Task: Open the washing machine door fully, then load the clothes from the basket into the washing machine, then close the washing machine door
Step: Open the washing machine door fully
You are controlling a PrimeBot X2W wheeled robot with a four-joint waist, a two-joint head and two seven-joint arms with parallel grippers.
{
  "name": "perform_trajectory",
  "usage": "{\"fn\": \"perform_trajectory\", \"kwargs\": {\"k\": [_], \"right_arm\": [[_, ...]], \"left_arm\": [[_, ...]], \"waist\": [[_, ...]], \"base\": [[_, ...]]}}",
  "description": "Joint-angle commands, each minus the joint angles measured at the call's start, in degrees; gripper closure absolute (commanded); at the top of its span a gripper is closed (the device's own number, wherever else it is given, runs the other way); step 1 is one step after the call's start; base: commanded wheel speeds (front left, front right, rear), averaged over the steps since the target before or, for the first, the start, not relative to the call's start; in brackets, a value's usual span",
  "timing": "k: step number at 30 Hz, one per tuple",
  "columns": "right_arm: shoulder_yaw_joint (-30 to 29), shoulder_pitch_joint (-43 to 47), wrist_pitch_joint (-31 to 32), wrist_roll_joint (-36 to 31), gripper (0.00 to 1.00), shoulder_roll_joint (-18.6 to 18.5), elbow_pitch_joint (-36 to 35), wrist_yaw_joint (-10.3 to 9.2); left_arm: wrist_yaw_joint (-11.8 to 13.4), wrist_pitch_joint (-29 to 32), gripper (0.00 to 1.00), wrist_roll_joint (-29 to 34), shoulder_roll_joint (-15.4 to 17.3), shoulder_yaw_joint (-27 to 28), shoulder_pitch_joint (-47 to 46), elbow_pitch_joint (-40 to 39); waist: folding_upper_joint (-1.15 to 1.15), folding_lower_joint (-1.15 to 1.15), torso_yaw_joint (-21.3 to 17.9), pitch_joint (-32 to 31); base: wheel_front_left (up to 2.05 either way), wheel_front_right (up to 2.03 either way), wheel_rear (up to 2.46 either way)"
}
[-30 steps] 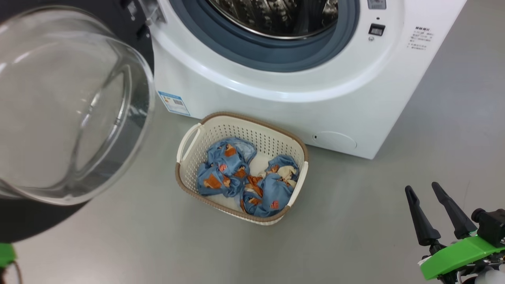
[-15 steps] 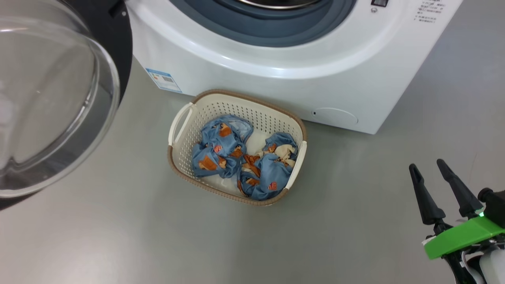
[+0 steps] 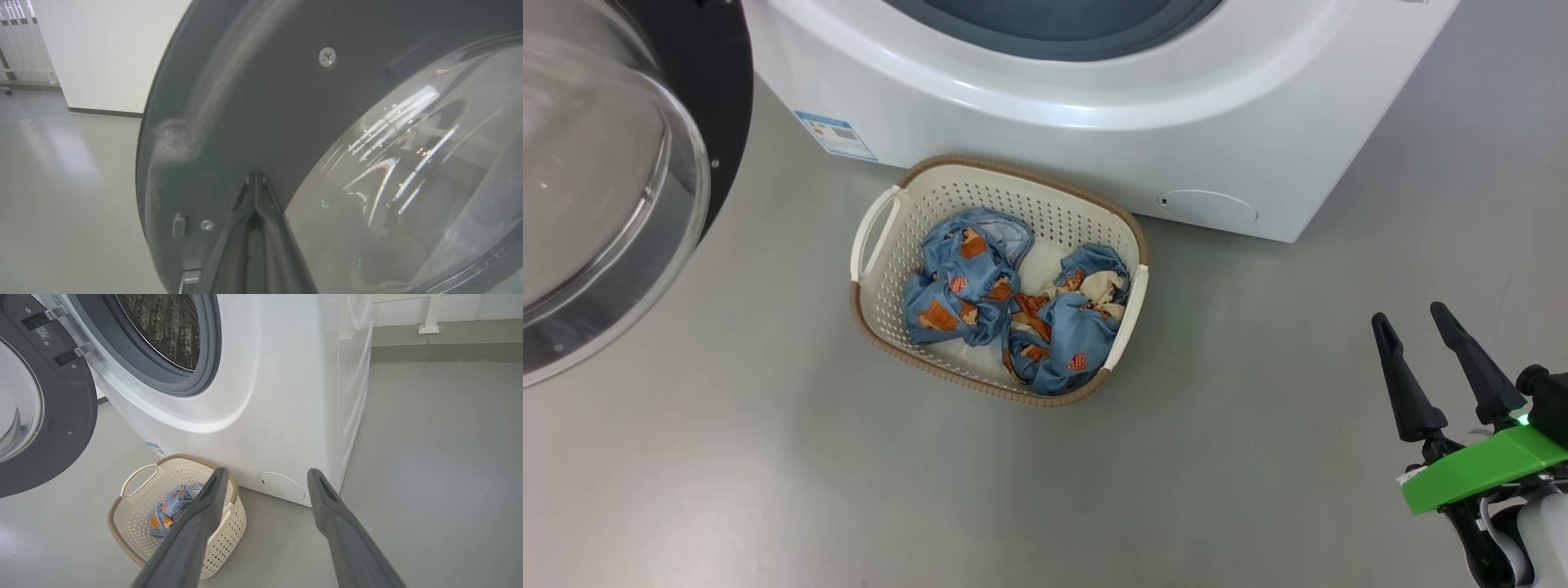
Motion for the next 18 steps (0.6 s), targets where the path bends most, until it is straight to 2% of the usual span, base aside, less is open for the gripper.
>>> {"fn": "perform_trajectory", "kwargs": {"k": [1,9,18], "right_arm": [[1.3,0.1,-0.7,-0.7,0.00,-0.7,-1.1,0.09],[1.8,1.7,-0.7,-0.5,0.00,0.5,-0.1,0.09],[2.3,4.5,-0.7,0.1,0.00,1.9,0.5,0.09]], "left_arm": [[-0.1,-0.3,1.00,1.0,4.5,0.6,-0.4,-1.0],[-0.1,-0.3,1.00,2.1,1.4,-1.7,3.5,-3.4],[-0.1,-0.3,1.00,-2.8,-3.2,-6.4,15.6,-12.0]], "waist": [[0.00,0.00,0.0,-0.5],[0.00,0.00,0.1,-5.1],[0.00,0.00,0.6,-11.4]], "base": [[0.00,0.00,0.00],[0.00,0.00,0.00],[0.00,0.00,0.00]]}}
